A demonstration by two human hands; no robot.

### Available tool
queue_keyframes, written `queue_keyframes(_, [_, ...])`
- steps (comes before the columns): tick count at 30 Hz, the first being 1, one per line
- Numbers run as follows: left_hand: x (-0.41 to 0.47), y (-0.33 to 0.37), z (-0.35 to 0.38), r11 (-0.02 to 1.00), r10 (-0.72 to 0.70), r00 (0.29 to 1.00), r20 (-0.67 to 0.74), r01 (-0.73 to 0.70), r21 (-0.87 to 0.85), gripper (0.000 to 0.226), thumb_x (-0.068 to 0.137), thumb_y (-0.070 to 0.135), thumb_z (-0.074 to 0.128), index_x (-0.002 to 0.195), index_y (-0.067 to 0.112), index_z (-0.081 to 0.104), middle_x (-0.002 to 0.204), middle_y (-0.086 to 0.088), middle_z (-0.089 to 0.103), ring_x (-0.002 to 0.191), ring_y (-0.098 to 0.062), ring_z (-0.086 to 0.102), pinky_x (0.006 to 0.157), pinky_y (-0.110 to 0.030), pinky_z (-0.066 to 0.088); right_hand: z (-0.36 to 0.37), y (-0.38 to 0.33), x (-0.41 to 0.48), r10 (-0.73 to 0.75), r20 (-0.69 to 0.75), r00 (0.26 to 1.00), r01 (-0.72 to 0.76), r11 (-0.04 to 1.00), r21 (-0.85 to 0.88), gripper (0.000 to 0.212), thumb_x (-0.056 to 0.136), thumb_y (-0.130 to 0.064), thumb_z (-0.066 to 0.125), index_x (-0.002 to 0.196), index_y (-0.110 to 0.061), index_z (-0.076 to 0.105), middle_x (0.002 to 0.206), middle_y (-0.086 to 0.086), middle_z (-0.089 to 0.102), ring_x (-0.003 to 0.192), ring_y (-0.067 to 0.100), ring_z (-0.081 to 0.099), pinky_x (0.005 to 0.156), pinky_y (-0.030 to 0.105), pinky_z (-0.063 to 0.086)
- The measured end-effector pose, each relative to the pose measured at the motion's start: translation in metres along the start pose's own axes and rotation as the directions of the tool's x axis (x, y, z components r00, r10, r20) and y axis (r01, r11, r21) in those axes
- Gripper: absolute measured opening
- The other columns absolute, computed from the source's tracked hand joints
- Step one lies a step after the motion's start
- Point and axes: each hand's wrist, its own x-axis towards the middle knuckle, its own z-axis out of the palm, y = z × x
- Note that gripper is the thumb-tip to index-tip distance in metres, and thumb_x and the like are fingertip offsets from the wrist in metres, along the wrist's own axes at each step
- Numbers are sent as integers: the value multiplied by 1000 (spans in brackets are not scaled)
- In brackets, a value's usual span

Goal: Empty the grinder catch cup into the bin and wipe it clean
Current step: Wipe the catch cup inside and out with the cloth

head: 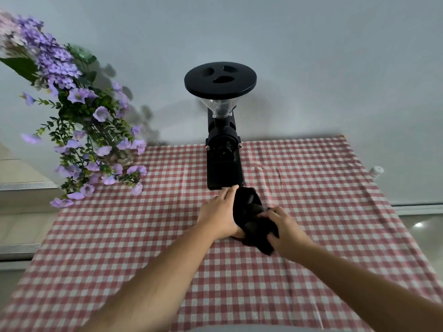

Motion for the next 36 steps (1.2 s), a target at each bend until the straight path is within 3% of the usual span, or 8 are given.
queue_keyframes(4, [-1,3,-2,999,-21,1000,24,20,37,130,61,66,78,154,29,-5,163,1,10,136,-23,41,92,-40,52,-34,-2,18,98,-117,988,-85,990,108,29,85,0,52,90,-27,60,97,-6,59,86,9,59,63,14,44])
queue_keyframes(7, [-1,5,-7,998,-32,998,57,29,58,136,57,69,78,154,27,-7,163,0,9,136,-24,41,91,-41,53,-35,-12,28,181,-281,943,-74,933,353,28,84,-1,53,98,-23,60,101,0,61,89,18,61,69,32,56])
queue_keyframes(13, [-2,3,-8,996,10,999,47,-14,92,135,57,72,76,154,25,-5,163,0,12,133,-21,44,81,-34,55,31,3,-4,233,-9,972,-225,946,231,50,75,-7,72,110,-24,41,117,-6,44,92,6,49,61,13,43])
queue_keyframes(17, [-1,3,-8,997,11,999,51,-15,82,136,56,70,79,154,25,-4,163,0,12,131,-21,46,80,-31,54,4,12,21,261,-81,962,-223,921,320,37,79,2,65,106,-20,53,99,-2,60,81,10,62,58,21,53])
queue_keyframes(21, [1,4,-10,998,5,996,89,-10,64,136,57,64,82,154,29,-6,163,2,7,126,-21,51,74,-29,53,-18,1,40,237,-96,967,-156,844,513,52,82,5,59,121,-27,51,108,-3,58,89,9,60,58,20,53])
queue_keyframes(26, [5,-1,-26,988,85,978,192,-108,110,135,59,54,85,154,30,-8,164,6,2,106,-19,59,68,-29,55,3,15,23,214,-1,977,-194,891,411,52,84,4,58,129,-21,49,111,1,60,99,15,59,65,17,48])
queue_keyframes(30, [10,-6,-38,971,122,956,265,-171,170,139,58,44,88,152,36,-14,162,14,-13,114,-20,57,66,-27,53,-18,17,35,199,8,980,-194,944,267,44,83,4,58,120,-20,56,104,2,64,93,18,62,72,26,53])
queue_keyframes(36, [-4,21,-14,985,-101,989,109,84,148,141,53,78,74,153,32,-15,164,-3,-4,135,-29,39,83,-36,55,12,13,11,230,-73,970,-181,895,407,45,88,0,56,128,-21,51,105,-6,60,90,9,59,60,12,44])
